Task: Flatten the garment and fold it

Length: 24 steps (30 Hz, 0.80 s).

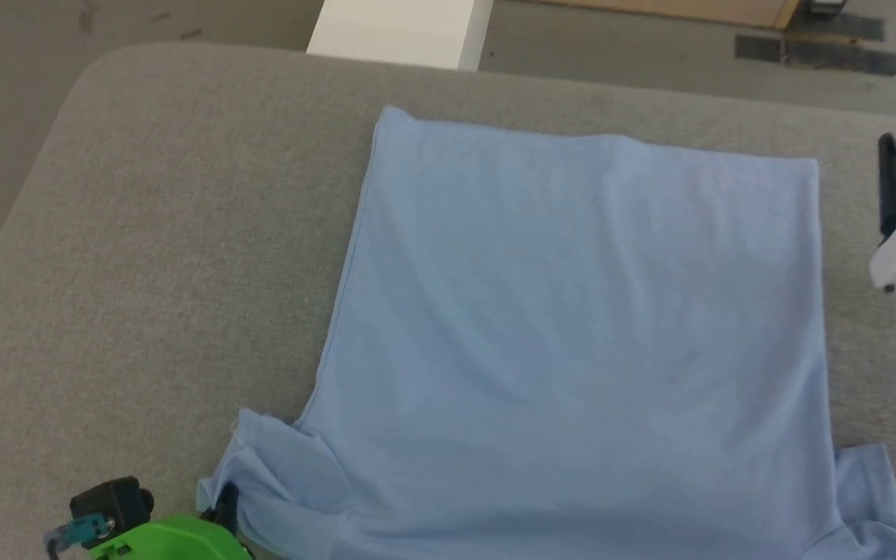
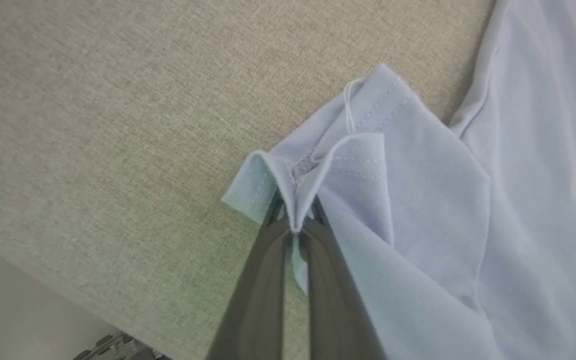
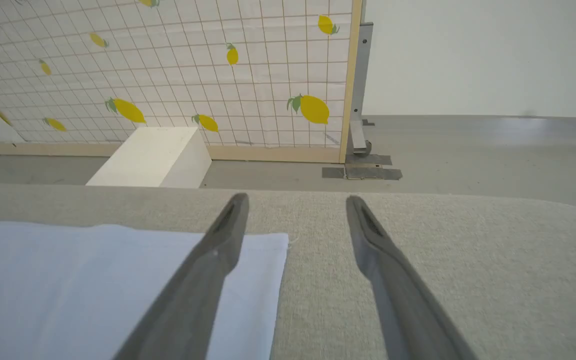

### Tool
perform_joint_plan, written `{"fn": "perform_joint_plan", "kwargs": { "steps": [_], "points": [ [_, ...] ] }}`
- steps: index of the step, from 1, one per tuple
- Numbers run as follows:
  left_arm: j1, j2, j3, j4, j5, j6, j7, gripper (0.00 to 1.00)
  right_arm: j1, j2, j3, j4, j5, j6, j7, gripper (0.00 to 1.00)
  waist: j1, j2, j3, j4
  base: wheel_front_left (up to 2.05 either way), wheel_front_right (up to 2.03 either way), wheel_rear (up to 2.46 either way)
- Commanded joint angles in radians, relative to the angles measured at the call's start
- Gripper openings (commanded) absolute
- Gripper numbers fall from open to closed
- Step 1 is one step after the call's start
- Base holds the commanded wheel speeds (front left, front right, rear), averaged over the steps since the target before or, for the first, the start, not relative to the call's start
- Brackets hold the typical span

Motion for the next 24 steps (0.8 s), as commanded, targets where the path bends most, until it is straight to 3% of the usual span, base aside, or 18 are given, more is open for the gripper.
{"fn": "perform_joint_plan", "kwargs": {
  "steps": [1, 8, 18, 19, 20, 21, 22, 24],
  "points": [
    [-0.023, -0.008, -0.006, 0.01, -0.005, -0.007, -0.013, 0.0, -0.043, -0.011, -0.01, 0.042, 0.0, -0.002, 0.024, 1.0, 0.0, -0.0001, 0.077, 0.067, 0.0, 0.0, 0.0],
    [-0.061, -0.016, -0.035, 0.061, -0.023, -0.022, -0.048, 0.0, -0.203, -0.069, -0.006, 0.221, -0.063, -0.002, 0.249, 1.0, 0.0, -0.0001, 0.146, 0.115, 0.0, 0.0, 0.0],
    [-0.107, -0.021, -0.067, 0.114, -0.032, -0.036, -0.079, 0.0, -0.314, -0.077, -0.062, 0.28, -0.165, -0.002, 0.567, 1.0, 0.0, -0.0001, 0.197, 0.137, 0.0, 0.0, 0.0],
    [-0.109, -0.021, -0.07, 0.118, -0.034, -0.038, -0.081, 0.0, -0.314, -0.075, -0.069, 0.279, -0.171, -0.002, 0.589, 0.79, 0.0, -0.0001, 0.197, 0.137, 0.0, 0.0, 0.0],
    [-0.11, -0.022, -0.071, 0.123, -0.036, -0.039, -0.084, 0.0, -0.315, -0.071, -0.084, 0.276, -0.175, -0.002, 0.616, 0.4, 0.0, -0.0001, 0.198, 0.136, 0.0, 0.0, 0.0],
    [-0.111, -0.022, -0.071, 0.128, -0.038, -0.04, -0.088, 0.0, -0.314, -0.067, -0.093, 0.27, -0.178, -0.002, 0.628, 0.26, 0.0, -0.0001, 0.197, 0.134, 0.0, 0.0, 0.0],
    [-0.112, -0.022, -0.072, 0.134, -0.039, -0.04, -0.091, 0.0, -0.309, -0.063, -0.098, 0.254, -0.185, -0.002, 0.625, 0.04, 0.0, -0.0001, 0.194, 0.132, 0.0, 0.0, 0.0],
    [-0.112, -0.02, -0.074, 0.146, -0.037, -0.041, -0.094, 0.0, -0.291, -0.055, -0.122, 0.214, -0.191, -0.002, 0.572, 0.0, 0.0, -0.0001, 0.18, 0.13, 0.0, 0.0, 0.0]
  ]
}}
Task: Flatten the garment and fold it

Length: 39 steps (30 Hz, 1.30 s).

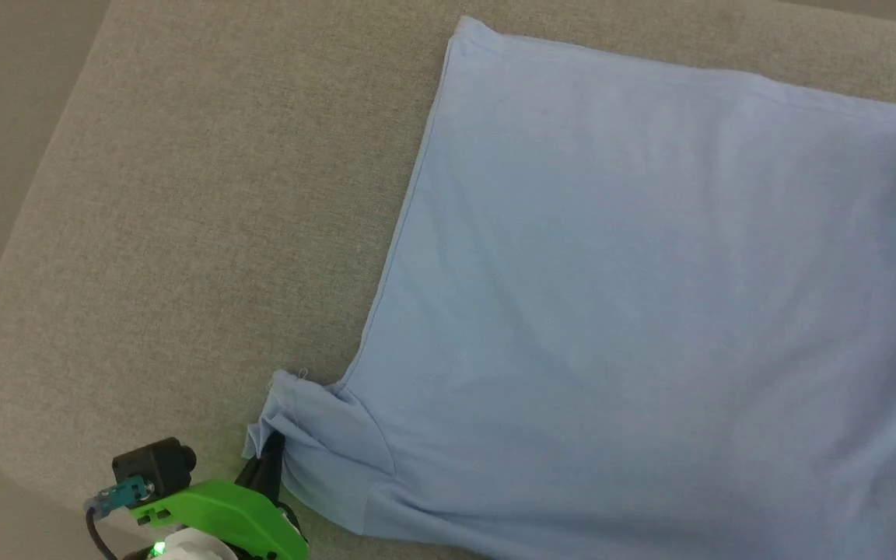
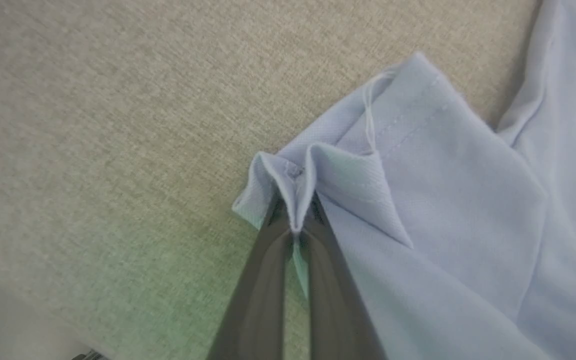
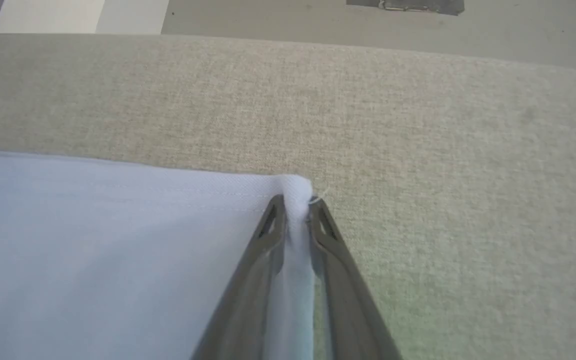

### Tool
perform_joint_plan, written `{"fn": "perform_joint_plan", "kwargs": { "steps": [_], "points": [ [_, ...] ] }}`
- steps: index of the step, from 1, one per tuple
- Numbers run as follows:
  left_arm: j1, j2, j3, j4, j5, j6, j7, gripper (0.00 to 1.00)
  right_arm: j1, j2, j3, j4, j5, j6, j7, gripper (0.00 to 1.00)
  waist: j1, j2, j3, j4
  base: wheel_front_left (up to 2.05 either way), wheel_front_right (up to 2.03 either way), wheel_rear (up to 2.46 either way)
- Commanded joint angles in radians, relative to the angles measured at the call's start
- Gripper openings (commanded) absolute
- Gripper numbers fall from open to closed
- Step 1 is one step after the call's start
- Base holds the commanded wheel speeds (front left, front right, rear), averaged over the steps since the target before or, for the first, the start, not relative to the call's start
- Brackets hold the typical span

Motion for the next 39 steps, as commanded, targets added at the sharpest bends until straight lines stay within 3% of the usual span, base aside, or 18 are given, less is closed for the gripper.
{"fn": "perform_joint_plan", "kwargs": {
  "steps": [1, 11, 15, 19, 22, 26, 33, 39],
  "points": [
    [-0.01, 0.0, 0.003, 0.051, -0.008, 0.008, 0.011, 0.0, 0.037, 0.018, -0.029, -0.015, 0.003, -0.002, -0.048, 0.0, -0.0001, -0.0001, -0.02, -0.004, 0.0, 0.0, 0.0],
    [0.034, 0.023, 0.029, 0.06, -0.017, 0.017, 0.004, 0.0, 0.306, 0.146, -0.007, -0.187, 0.09, -0.002, -0.654, 0.0, -0.0001, -0.0001, -0.18, -0.076, 0.0, 0.0, 0.0],
    [0.067, 0.029, 0.04, 0.041, -0.022, 0.029, 0.011, 0.0, 0.432, 0.157, 0.008, -0.236, 0.1, -0.002, -0.786, 0.0, -0.0001, -0.0001, -0.252, -0.111, 0.0, 0.0, 0.0],
    [0.107, 0.039, 0.041, 0.022, -0.021, 0.038, 0.027, 0.0, 0.557, 0.179, -0.019, -0.296, 0.086, -0.002, -0.808, 0.0, -0.0001, -0.0001, -0.301, -0.144, 0.0, 0.0, 0.0],
    [0.132, 0.043, 0.042, 0.006, -0.021, 0.045, 0.035, 0.0, 0.641, 0.206, -0.065, -0.362, 0.081, -0.002, -0.774, 0.0, -0.0001, -0.0001, -0.326, -0.163, 0.0, 0.0, 0.0],
    [0.152, 0.048, 0.043, -0.011, -0.022, 0.051, 0.043, 0.0, 0.747, 0.228, -0.122, -0.449, 0.074, -0.002, -0.651, 0.0, -0.0001, -0.0001, -0.344, -0.182, 0.0, 0.0, 0.0],
    [0.164, 0.057, 0.04, -0.024, -0.023, 0.052, 0.053, 0.0, 0.904, 0.235, -0.167, -0.49, 0.148, -0.002, -0.267, 0.0, -0.0001, -0.0001, -0.357, -0.199, 0.0, 0.0, 0.0],
    [0.166, 0.065, 0.035, -0.028, -0.022, 0.054, 0.06, 0.0, 0.975, 0.235, -0.193, -0.475, 0.184, -0.002, -0.005, 0.0, -0.0001, -0.0001, -0.362, -0.206, 0.0, 0.0, 0.0]
  ]
}}
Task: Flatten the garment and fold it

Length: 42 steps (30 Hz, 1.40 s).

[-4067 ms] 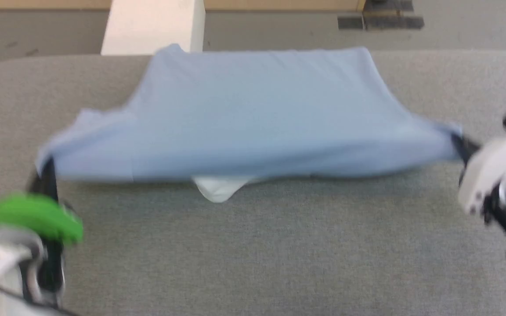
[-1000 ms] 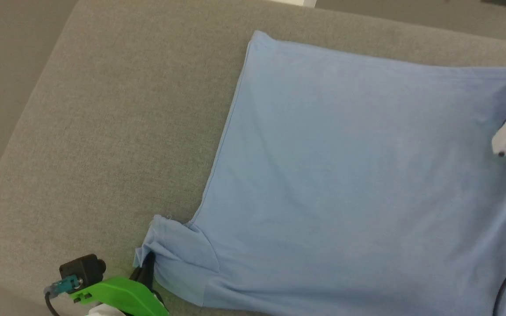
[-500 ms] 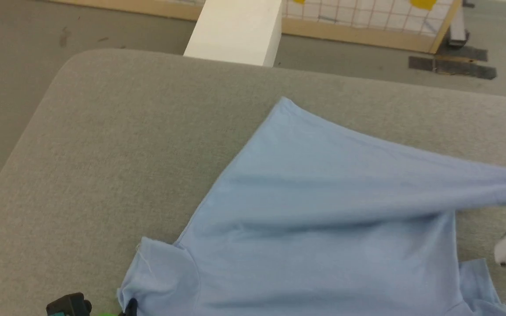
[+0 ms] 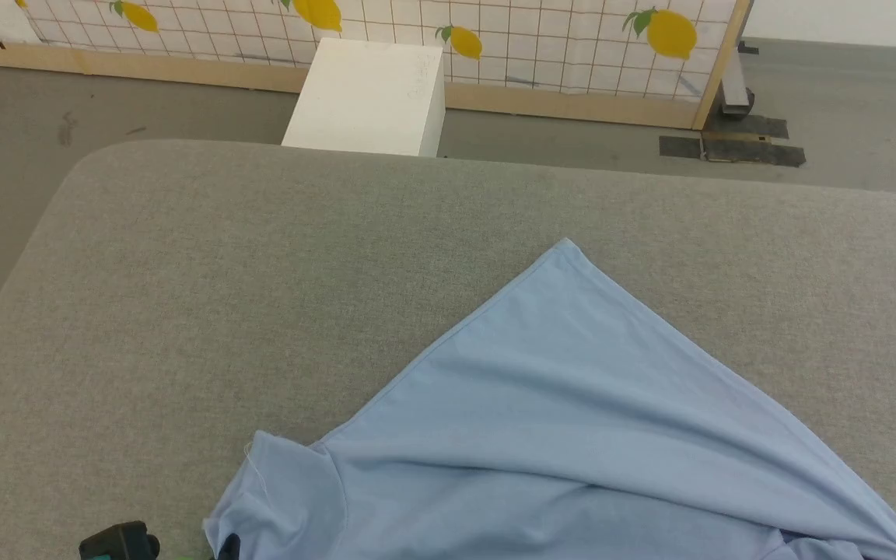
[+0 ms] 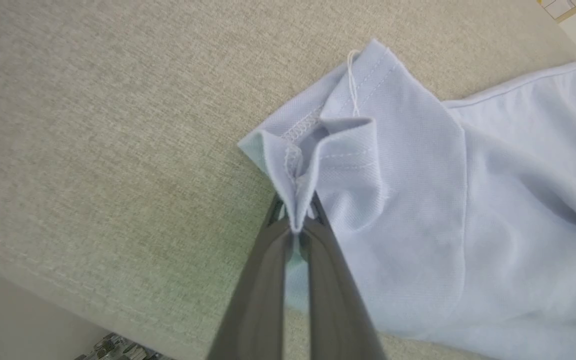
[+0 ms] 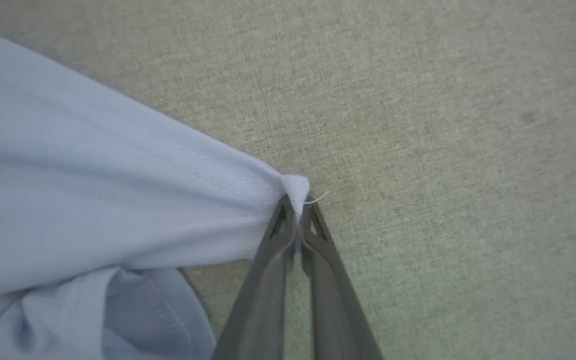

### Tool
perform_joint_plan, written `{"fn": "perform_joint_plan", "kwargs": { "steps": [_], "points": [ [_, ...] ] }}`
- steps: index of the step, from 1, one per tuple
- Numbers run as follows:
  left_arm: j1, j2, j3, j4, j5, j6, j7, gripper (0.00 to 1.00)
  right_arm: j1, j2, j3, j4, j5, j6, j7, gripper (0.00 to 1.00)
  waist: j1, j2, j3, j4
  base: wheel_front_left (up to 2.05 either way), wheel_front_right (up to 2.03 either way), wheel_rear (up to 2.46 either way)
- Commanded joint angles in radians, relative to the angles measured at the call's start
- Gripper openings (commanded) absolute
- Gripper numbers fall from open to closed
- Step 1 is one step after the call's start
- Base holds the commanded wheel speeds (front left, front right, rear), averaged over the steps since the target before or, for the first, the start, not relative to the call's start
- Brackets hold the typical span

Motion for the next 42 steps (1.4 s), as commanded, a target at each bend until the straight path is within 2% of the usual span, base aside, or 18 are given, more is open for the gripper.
{"fn": "perform_joint_plan", "kwargs": {
  "steps": [1, 3, 5, 6, 7, 8, 12, 17, 23, 28, 31, 36, 42],
  "points": [
    [0.009, 0.005, 0.001, -0.005, -0.001, 0.007, 0.003, 0.0, 0.028, 0.002, -0.006, 0.019, 0.007, -0.002, 0.047, 0.0, 0.0, 0.0, 0.0, -0.002, 0.0, 0.0, 0.0],
    [0.008, 0.007, 0.0, -0.006, -0.001, 0.007, 0.004, 0.0, 0.033, 0.002, -0.006, 0.025, 0.024, -0.002, 0.08, 0.0, 0.0, 0.0, 0.001, -0.002, 0.0, 0.0, 0.0],
    [0.006, 0.009, -0.002, -0.007, -0.001, 0.006, 0.006, 0.0, 0.027, 0.002, -0.002, 0.019, 0.03, -0.002, 0.064, 0.0, 0.0, 0.0, 0.003, -0.002, 0.0, 0.0, 0.0],
    [0.004, 0.01, -0.003, -0.007, -0.002, 0.006, 0.006, 0.0, 0.018, 0.002, 0.0, 0.009, 0.033, -0.002, 0.031, 0.11, 0.0, 0.0, 0.004, -0.001, 0.0, 0.0, 0.0],
    [0.003, 0.01, -0.004, -0.007, -0.002, 0.006, 0.006, 0.0, 0.009, 0.002, 0.007, -0.003, 0.033, -0.002, -0.005, 0.48, 0.0, 0.0, 0.005, -0.001, 0.0, 0.0, 0.0],
    [0.001, 0.011, -0.005, -0.007, -0.002, 0.006, 0.006, 0.0, -0.003, 0.002, 0.018, -0.018, 0.035, -0.002, -0.055, 1.0, 0.0, 0.0, 0.007, 0.0, 0.0, 0.0, 0.0],
    [-0.005, 0.014, -0.007, -0.006, -0.001, 0.007, 0.006, 0.0, -0.057, 0.002, 0.086, -0.065, 0.043, -0.002, -0.287, 1.0, 0.0, 0.0, 0.012, 0.004, 0.0, 0.0, 0.0],
    [-0.018, 0.012, -0.016, -0.006, 0.0, 0.005, 0.004, 0.0, -0.165, 0.002, 0.236, -0.09, 0.002, -0.002, -0.559, 1.0, 0.0, 0.0, 0.028, 0.019, 0.0, 0.0, 0.0],
    [-0.038, 0.006, -0.029, 0.001, -0.003, -0.002, -0.005, 0.0, -0.331, -0.076, 0.49, -0.005, 0.036, -0.002, -0.701, 1.0, 0.0, 0.0, 0.068, 0.048, 0.0, 0.0, 0.0],
    [-0.068, -0.002, -0.044, 0.011, -0.005, -0.011, -0.016, 0.0, -0.493, -0.155, 0.677, 0.138, 0.083, -0.002, -0.67, 1.0, 0.0, 0.0, 0.12, 0.086, 0.0, 0.0, 0.0],
    [-0.09, -0.01, -0.057, 0.024, -0.007, -0.018, -0.025, 0.0, -0.589, -0.187, 0.763, 0.246, 0.099, -0.002, -0.592, 1.0, 0.0, 0.0, 0.148, 0.118, 0.0, 0.0, 0.0],
    [-0.119, -0.021, -0.082, 0.052, -0.013, -0.035, -0.038, 0.0, -0.73, -0.211, 0.845, 0.389, 0.13, -0.002, -0.441, 1.0, 0.0, 0.0, 0.191, 0.168, 0.0, 0.0, 0.0],
    [-0.155, -0.036, -0.11, 0.088, -0.023, -0.052, -0.059, 0.0, -0.858, -0.225, 0.885, 0.525, 0.134, -0.002, -0.248, 1.0, 0.0, 0.0, 0.237, 0.22, 0.0, 0.0, 0.0]
  ]
}}
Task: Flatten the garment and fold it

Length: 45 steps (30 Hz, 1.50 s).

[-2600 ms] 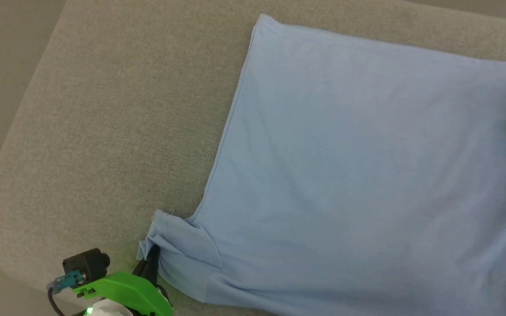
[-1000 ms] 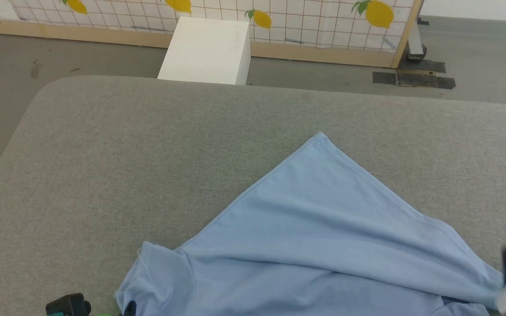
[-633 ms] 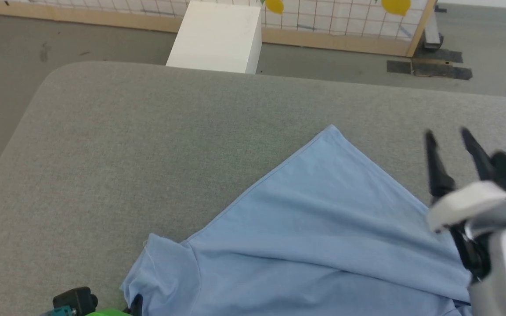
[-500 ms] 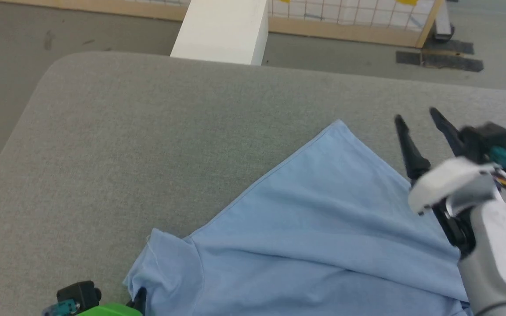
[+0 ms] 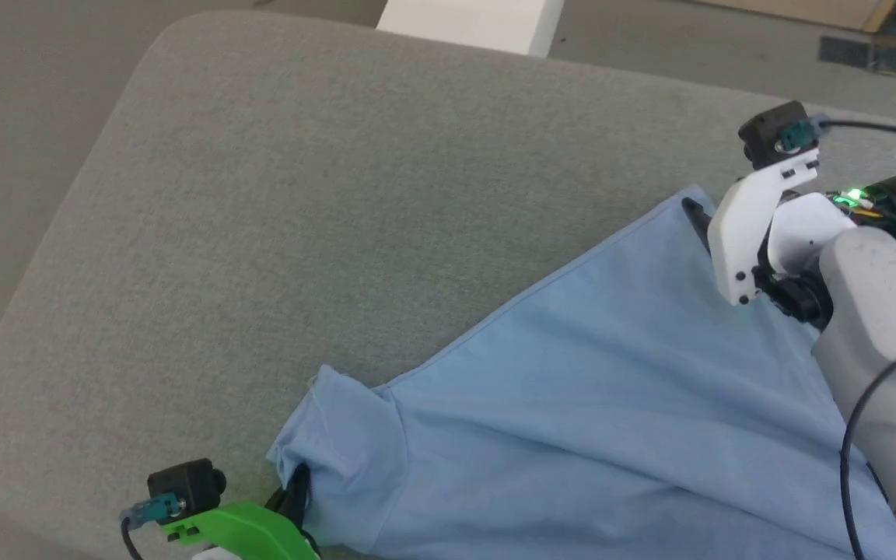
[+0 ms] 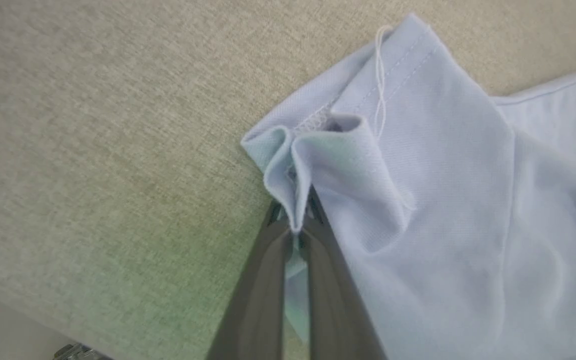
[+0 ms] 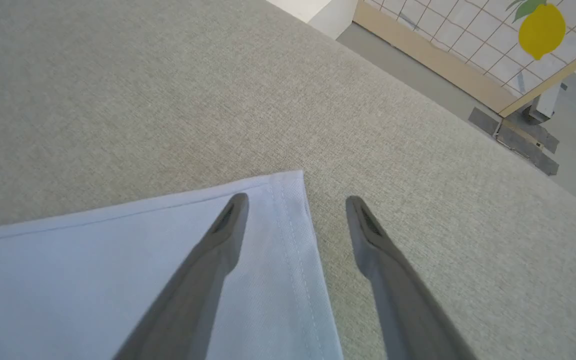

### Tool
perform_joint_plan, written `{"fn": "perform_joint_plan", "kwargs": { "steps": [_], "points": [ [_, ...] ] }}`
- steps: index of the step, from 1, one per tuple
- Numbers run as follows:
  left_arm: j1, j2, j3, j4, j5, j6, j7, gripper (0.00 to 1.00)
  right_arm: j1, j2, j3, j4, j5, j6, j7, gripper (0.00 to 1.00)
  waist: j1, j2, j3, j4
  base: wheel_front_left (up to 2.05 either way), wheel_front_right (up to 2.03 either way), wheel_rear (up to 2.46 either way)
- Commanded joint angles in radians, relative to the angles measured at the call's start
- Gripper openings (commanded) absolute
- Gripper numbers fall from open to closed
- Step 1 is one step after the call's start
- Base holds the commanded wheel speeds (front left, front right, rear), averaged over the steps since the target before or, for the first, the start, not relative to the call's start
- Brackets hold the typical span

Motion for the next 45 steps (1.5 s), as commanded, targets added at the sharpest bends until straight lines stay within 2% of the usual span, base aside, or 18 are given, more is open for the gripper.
{"fn": "perform_joint_plan", "kwargs": {
  "steps": [1, 8, 9, 10, 11, 12, 15, 24, 30, 33, 37, 40, 45],
  "points": [
    [-0.018, -0.009, -0.01, 0.019, -0.006, -0.007, -0.004, 0.0, -0.03, -0.005, 0.011, 0.024, -0.004, -0.002, 0.041, 1.0, 0.0, 0.0, 0.05, 0.051, 0.0, 0.0, 0.0],
    [-0.042, -0.02, -0.04, 0.061, -0.014, -0.016, -0.025, 0.0, -0.101, -0.016, 0.037, 0.116, -0.028, -0.002, 0.274, 0.98, 0.0, 0.0, 0.077, 0.082, 0.0, 0.0, 0.0],
    [-0.044, -0.021, -0.043, 0.066, -0.014, -0.017, -0.028, 0.0, -0.104, -0.016, 0.031, 0.127, -0.032, -0.002, 0.306, 0.54, 0.0, 0.0, 0.077, 0.084, 0.0, 0.0, 0.0],
    [-0.045, -0.022, -0.045, 0.07, -0.014, -0.016, -0.03, 0.0, -0.106, -0.017, 0.02, 0.134, -0.037, -0.002, 0.333, 0.31, 0.0, 0.0, 0.076, 0.085, 0.0, 0.0, 0.0],
    [-0.046, -0.022, -0.046, 0.073, -0.014, -0.016, -0.032, 0.0, -0.105, -0.015, 0.014, 0.135, -0.04, -0.002, 0.346, 0.13, 0.0, 0.0, 0.075, 0.085, 0.0, 0.0, 0.0],
    [-0.046, -0.022, -0.047, 0.076, -0.015, -0.015, -0.034, 0.0, -0.103, -0.011, 0.0, 0.13, -0.04, -0.002, 0.345, 0.0, 0.0, 0.0, 0.07, 0.084, 0.0, 0.0, 0.0],
    [-0.041, -0.019, -0.045, 0.078, -0.013, -0.011, -0.038, 0.0, -0.077, -0.001, -0.041, 0.103, -0.045, -0.002, 0.29, 0.0, 0.0, 0.0, 0.054, 0.074, 0.0, 0.0, 0.0],
    [-0.002, 0.021, -0.02, 0.044, -0.009, 0.01, -0.031, 0.0, 0.153, 0.094, -0.217, -0.052, -0.064, -0.002, -0.149, 0.0, 0.0, 0.0, -0.053, -0.005, 0.0, 0.0, 0.0],
    [0.034, 0.05, -0.003, -0.001, -0.002, 0.031, -0.018, 0.0, 0.351, 0.152, -0.251, -0.223, -0.051, -0.002, -0.337, 0.0, 0.0, 0.0, -0.121, -0.093, 0.0, 0.0, 0.0],
    [0.047, 0.066, 0.007, -0.033, 0.004, 0.041, -0.018, 0.0, 0.489, 0.175, -0.287, -0.355, -0.043, -0.002, -0.389, 0.0, 0.0, 0.0, -0.155, -0.148, 0.0, 0.0, 0.0],
    [0.055, 0.075, 0.021, -0.065, 0.014, 0.051, -0.041, 0.0, 0.615, 0.197, -0.339, -0.485, -0.042, -0.002, -0.4, 0.0, 0.0, 0.0, -0.184, -0.197, 0.0, 0.0, 0.0],
    [0.046, 0.075, 0.034, -0.092, 0.015, 0.05, -0.072, 0.0, 0.69, 0.208, -0.363, -0.574, -0.038, -0.002, -0.382, 0.0, 0.0, 0.0, -0.199, -0.226, 0.0, 0.0, 0.0],
    [-0.031, 0.07, 0.055, -0.156, -0.017, 0.022, -0.108, 0.0, 0.746, 0.214, -0.393, -0.713, -0.047, -0.002, -0.31, 0.0, 0.0, 0.0, -0.21, -0.261, 0.0, 0.0, 0.0]
  ]
}}
